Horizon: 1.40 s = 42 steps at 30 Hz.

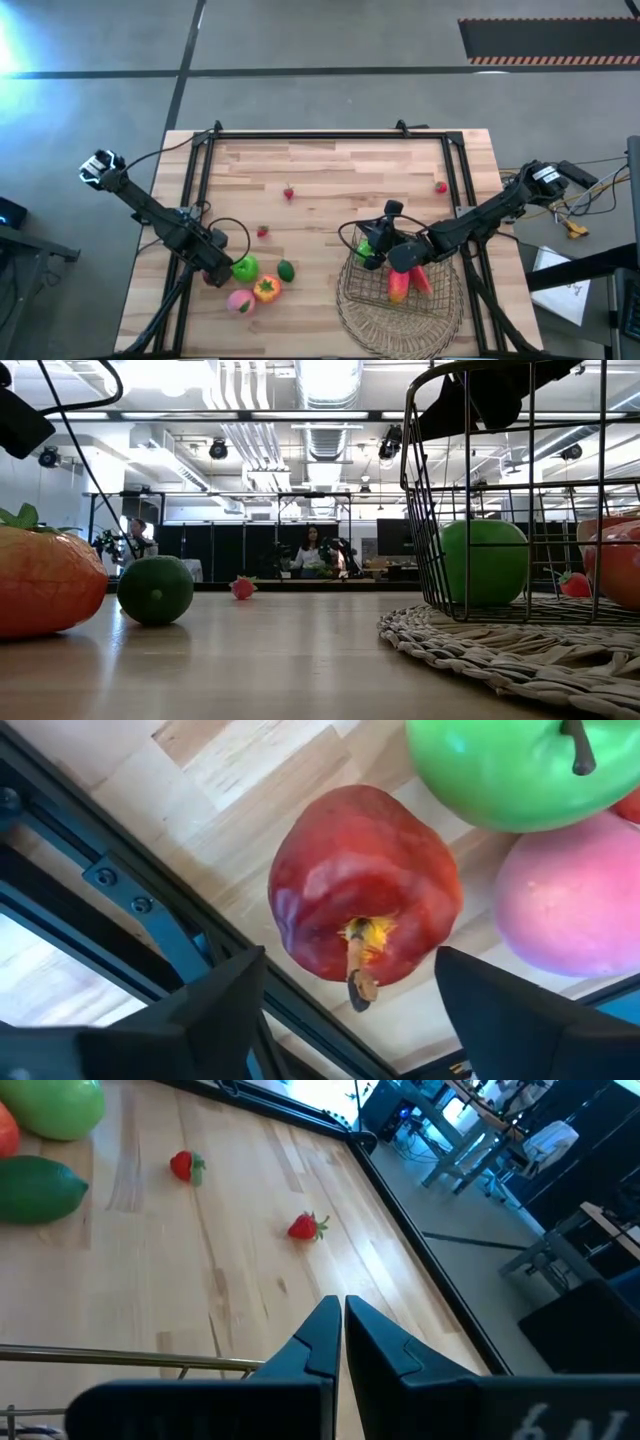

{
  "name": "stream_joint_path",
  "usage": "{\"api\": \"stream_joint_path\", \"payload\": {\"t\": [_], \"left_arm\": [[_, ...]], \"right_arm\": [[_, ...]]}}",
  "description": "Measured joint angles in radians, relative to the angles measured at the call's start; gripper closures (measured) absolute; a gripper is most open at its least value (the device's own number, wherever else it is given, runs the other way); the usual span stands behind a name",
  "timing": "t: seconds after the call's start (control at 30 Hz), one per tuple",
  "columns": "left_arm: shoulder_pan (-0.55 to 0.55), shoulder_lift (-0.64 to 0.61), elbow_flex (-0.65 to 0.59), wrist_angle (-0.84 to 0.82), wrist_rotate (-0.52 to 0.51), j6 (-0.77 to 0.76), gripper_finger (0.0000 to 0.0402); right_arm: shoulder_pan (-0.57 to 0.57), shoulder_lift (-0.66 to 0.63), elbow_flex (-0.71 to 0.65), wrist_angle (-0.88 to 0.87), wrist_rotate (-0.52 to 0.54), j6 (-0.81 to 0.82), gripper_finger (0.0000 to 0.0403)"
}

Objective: Build produce basket
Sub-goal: Put the red apple into the wire basket

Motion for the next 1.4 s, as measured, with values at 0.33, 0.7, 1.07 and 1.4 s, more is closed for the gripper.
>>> {"api": "stream_joint_path", "payload": {"t": [0.33, 0.7, 1.07, 1.4], "left_arm": [[0.0, -0.001, 0.002, -0.001, 0.035, 0.0, 0.0203], [0.0, -0.003, 0.002, -0.019, 0.015, 0.032, 0.0261], [0.0, -0.003, 0.002, -0.018, 0.001, 0.033, 0.0268], [0.0, -0.002, 0.002, -0.009, 0.001, 0.033, 0.028]], "right_arm": [[0.0, 0.0, -0.002, 0.002, 0.0, 0.0, 0.0392], [0.0, 0.0, -0.007, 0.014, 0.0, 0.0, 0.0392], [0.0, 0.0, -0.015, 0.014, 0.0, 0.018, 0.0392], [0.002, -0.003, -0.015, 0.013, 0.0, 0.015, 0.0392]]}}
